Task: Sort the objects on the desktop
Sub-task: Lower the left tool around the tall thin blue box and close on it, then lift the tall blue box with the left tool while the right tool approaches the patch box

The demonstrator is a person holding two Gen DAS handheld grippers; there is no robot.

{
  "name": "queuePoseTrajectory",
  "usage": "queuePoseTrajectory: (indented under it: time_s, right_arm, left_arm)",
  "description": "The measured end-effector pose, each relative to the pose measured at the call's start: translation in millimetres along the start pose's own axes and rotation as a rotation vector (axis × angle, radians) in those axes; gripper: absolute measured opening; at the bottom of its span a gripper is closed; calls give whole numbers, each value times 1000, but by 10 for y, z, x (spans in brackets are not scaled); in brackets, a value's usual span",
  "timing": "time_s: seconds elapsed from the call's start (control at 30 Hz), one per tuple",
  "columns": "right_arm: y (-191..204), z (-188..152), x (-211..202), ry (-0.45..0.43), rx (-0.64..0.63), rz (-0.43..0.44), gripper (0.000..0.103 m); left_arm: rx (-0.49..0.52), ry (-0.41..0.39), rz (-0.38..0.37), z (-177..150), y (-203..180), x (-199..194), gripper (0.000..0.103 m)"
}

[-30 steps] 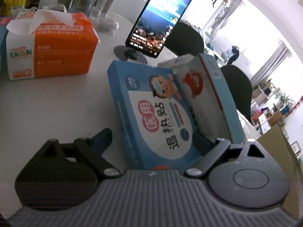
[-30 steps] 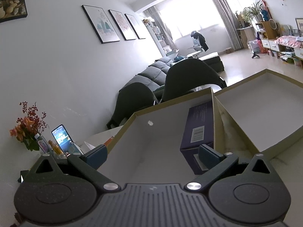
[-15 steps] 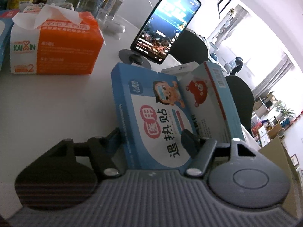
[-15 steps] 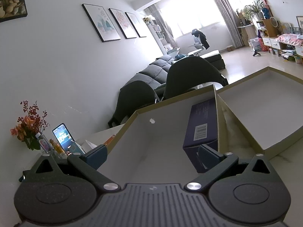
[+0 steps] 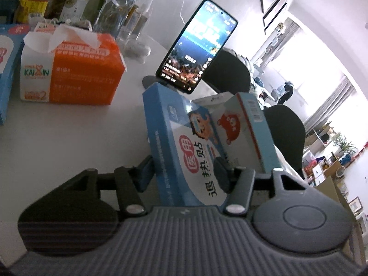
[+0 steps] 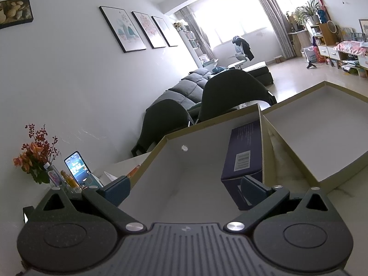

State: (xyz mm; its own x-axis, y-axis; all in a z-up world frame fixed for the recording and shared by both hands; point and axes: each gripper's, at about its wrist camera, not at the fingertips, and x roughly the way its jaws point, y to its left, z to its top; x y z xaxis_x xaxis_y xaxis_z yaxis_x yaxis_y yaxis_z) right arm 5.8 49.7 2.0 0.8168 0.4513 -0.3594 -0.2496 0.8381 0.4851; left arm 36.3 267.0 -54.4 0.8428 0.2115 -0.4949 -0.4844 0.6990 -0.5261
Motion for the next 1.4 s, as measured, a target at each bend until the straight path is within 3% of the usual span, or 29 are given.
queuePoseTrajectory:
  time_s: [0.23,0.4,0.47,0.97,1.4]
  right_arm:
    - [-1,-5,3,3,3,2,103]
    - [9,-11,28,11,2,7,103]
    - [17,-13,37,13,-1,12,103]
    - [347,-148,160,63,-89,82,103]
    - [555,-181,141,70,-119,133,102]
  left_arm:
    - [0,-25,-8,16,-62,-41,51]
    - [-22,-58,-45,15,-86,-65,38]
    - [-30,-60,-59,16,-98,-54,27]
    - [-86,-13,-24,61,-129,-47,24]
    - [-31,80,-5,181,-164,-244,22]
